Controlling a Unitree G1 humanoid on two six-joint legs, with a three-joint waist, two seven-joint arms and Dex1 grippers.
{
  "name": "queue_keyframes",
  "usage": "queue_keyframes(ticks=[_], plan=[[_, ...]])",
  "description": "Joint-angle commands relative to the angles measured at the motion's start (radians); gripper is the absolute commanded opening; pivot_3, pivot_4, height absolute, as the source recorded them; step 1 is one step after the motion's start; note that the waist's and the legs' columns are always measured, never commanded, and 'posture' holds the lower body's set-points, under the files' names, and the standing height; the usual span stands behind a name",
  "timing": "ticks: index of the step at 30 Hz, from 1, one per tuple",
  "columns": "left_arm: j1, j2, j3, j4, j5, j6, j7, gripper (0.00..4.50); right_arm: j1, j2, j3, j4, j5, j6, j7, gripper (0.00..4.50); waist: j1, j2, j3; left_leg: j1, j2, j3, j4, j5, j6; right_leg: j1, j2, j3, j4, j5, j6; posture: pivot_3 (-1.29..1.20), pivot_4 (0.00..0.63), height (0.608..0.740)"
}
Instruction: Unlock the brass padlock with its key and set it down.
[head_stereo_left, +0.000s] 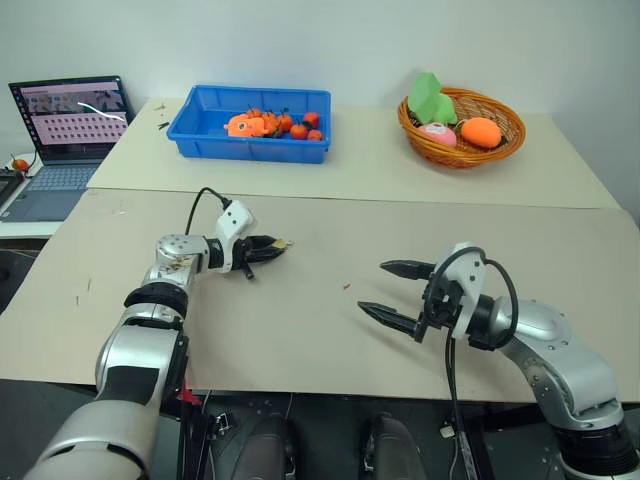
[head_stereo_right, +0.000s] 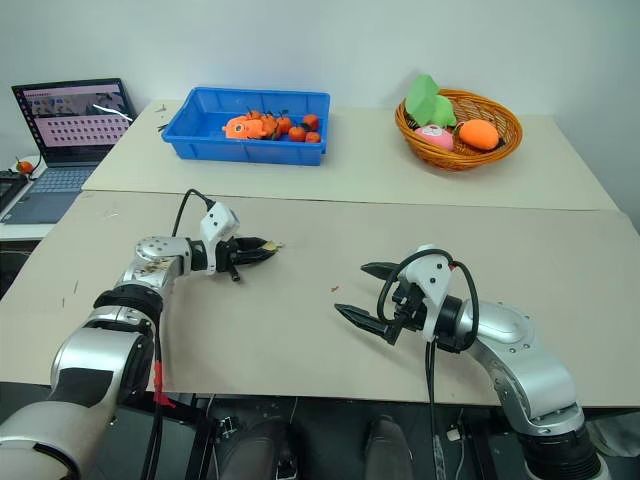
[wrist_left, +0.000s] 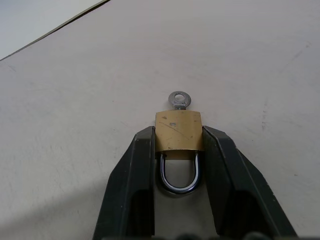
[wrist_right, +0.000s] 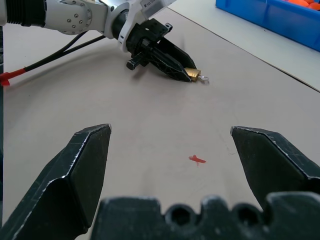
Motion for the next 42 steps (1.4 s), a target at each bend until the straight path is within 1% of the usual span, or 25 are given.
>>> queue_keyframes(ticks=[1,3,5,7,9,10,12,13,15,17,19,21,23,28,31,34,39,42], plan=[[-0.006,-0.014,0.004,0.007,0.012,-0.017,0.015,0.83,-0.002,0.004,-0.009,-0.013,-0.006,-0.021,-0.013,4.5,0.003,0.0,0.0,0.0,0.0,0.0,0.0,0.0,0.0,0.0,0.0,0.0,0.0,0.0,0.0,0.0,0.15,0.664],[-0.013,-0.012,0.022,-0.011,-0.008,-0.008,0.0,0.83,-0.007,0.008,0.004,-0.006,-0.021,-0.025,-0.02,4.5,0.004,0.0,0.0,0.0,0.0,0.0,0.0,0.0,0.0,0.0,0.0,0.0,0.0,0.0,0.0,0.0,0.15,0.664],[-0.018,0.006,0.028,-0.074,-0.029,-0.015,-0.065,0.83,-0.014,0.005,0.032,0.009,-0.065,-0.041,-0.028,4.5,0.003,0.0,0.0,0.0,0.0,0.0,0.0,0.0,0.0,0.0,0.0,0.0,0.0,0.0,0.0,0.0,0.15,0.664],[-0.023,0.032,0.031,-0.163,-0.055,0.016,-0.14,0.83,-0.021,-0.001,0.057,0.026,-0.104,-0.058,-0.027,4.5,0.002,-0.002,0.001,-0.001,0.0,0.0,0.0,0.0,0.0,-0.001,0.0,0.0,0.0,0.0,0.0,0.0,0.15,0.664],[-0.011,0.063,0.031,-0.294,-0.09,0.077,-0.22,0.83,-0.027,-0.009,0.076,0.04,-0.132,-0.076,-0.016,4.5,-0.002,-0.002,0.001,-0.004,0.0,0.0,0.001,0.0,0.0,-0.004,0.0,0.0,0.001,0.0,0.0,0.0,0.15,0.664],[0.002,0.076,0.028,-0.36,-0.103,0.109,-0.246,0.83,-0.027,-0.012,0.082,0.046,-0.143,-0.085,-0.012,4.5,-0.006,-0.002,0.001,-0.009,0.0,0.0,0.001,0.001,-0.001,-0.008,0.0,0.0,0.002,0.0,0.0,0.0,0.15,0.664],[0.052,0.139,0.009,-0.561,-0.145,0.216,-0.335,0.83,-0.036,-0.023,0.098,0.061,-0.184,-0.115,-0.008,4.5,-0.012,-0.002,0.001,-0.011,0.0,0.0,0.002,0.001,-0.001,-0.01,0.001,0.0,0.002,0.0,0.0,0.0,0.15,0.664],[0.08,0.18,-0.001,-0.664,-0.167,0.278,-0.38,0.83,-0.049,-0.025,0.106,0.08,-0.234,-0.158,-0.027,4.5,-0.021,-0.002,0.001,-0.011,0.0,0.0,0.002,0.001,-0.001,-0.01,0.001,0.0,0.002,0.0,0.0,0.0,0.15,0.664],[0.119,0.232,-0.014,-0.795,-0.197,0.368,-0.419,0.83,-0.07,-0.025,0.116,0.111,-0.305,-0.211,-0.06,4.5,-0.029,-0.002,0.001,-0.01,0.0,0.0,0.001,0.001,-0.001,-0.01,0.001,0.001,0.001,0.0,0.0,0.0,0.15,0.664],[0.162,0.348,-0.035,-0.951,-0.263,0.489,-0.484,0.83,-0.109,-0.08,0.184,0.175,-0.528,-0.368,-0.129,4.5,-0.032,-0.002,0.002,-0.008,0.0,0.0,0.002,0.001,-0.002,-0.009,0.001,0.001,0.002,0.0,0.0,0.0,0.15,0.664],[0.19,0.432,-0.043,-1.046,-0.318,0.568,-0.51,0.83,-0.147,-0.101,0.226,0.211,-0.691,-0.516,-0.209,4.5,-0.037,-0.001,0.002,-0.008,0.001,0.001,0.002,0.002,-0.003,-0.01,0.001,0.002,0.003,0.0,0.0,0.0,0.15,0.664],[0.198,0.449,-0.031,-1.073,-0.323,0.589,-0.498,0.83,-0.183,-0.112,0.262,0.224,-0.826,-0.652,-0.284,4.5,-0.037,-0.001,0.002,-0.007,0.002,0.001,0.001,0.002,-0.004,-0.01,0.002,0.003,0.004,-0.004,0.006,0.0,0.15,0.664],[0.202,0.444,-0.021,-1.088,-0.331,0.608,-0.467,0.83,-0.212,-0.134,0.305,0.249,-0.991,-0.783,-0.37,4.5,-0.031,-0.001,0.002,-0.007,0.002,0.001,0.001,0.002,-0.004,-0.01,0.002,0.003,0.004,-0.005,0.006,0.0,0.15,0.664],[0.234,0.417,-0.019,-1.126,-0.345,0.619,-0.405,0.83,-0.237,-0.141,0.349,0.324,-1.196,-1.037,-0.547,4.5,-0.022,-0.001,0.002,-0.009,0.001,0.001,0.002,0.002,-0.003,-0.011,0.001,0.003,0.004,-0.006,0.007,0.0,0.15,0.664],[0.245,0.406,-0.022,-1.145,-0.354,0.628,-0.385,0.83,-0.276,-0.127,0.369,0.384,-1.263,-1.138,-0.614,4.5,-0.024,-0.001,0.002,-0.01,0.001,0.002,0.004,0.002,-0.003,-0.012,0.001,0.003,0.005,-0.006,0.007,0.0,0.15,0.664],[0.251,0.397,-0.022,-1.16,-0.357,0.633,-0.371,0.83,-0.337,-0.093,0.394,0.44,-1.299,-1.202,-0.644,4.5,-0.029,-0.001,0.002,-0.01,0.002,0.002,0.006,0.002,-0.004,-0.012,0.002,0.004,0.007,-0.007,0.008,0.0,0.15,0.664],[0.253,0.395,-0.023,-1.178,-0.369,0.647,-0.364,0.83,-0.386,-0.047,0.411,0.469,-1.354,-1.273,-0.683,4.5,-0.036,-0.001,0.002,-0.01,0.002,0.002,0.006,0.002,-0.004,-0.013,0.002,0.004,0.009,-0.007,0.006,0.0,0.15,0.664],[0.25,0.395,-0.027,-1.18,-0.372,0.645,-0.36,0.83,-0.4,-0.022,0.411,0.466,-1.35,-1.297,-0.686,4.5,-0.038,-0.001,0.002,-0.011,0.001,0.002,0.006,0.002,-0.004,-0.013,0.001,0.004,0.01,-0.005,0.003,0.0,0.15,0.664]])
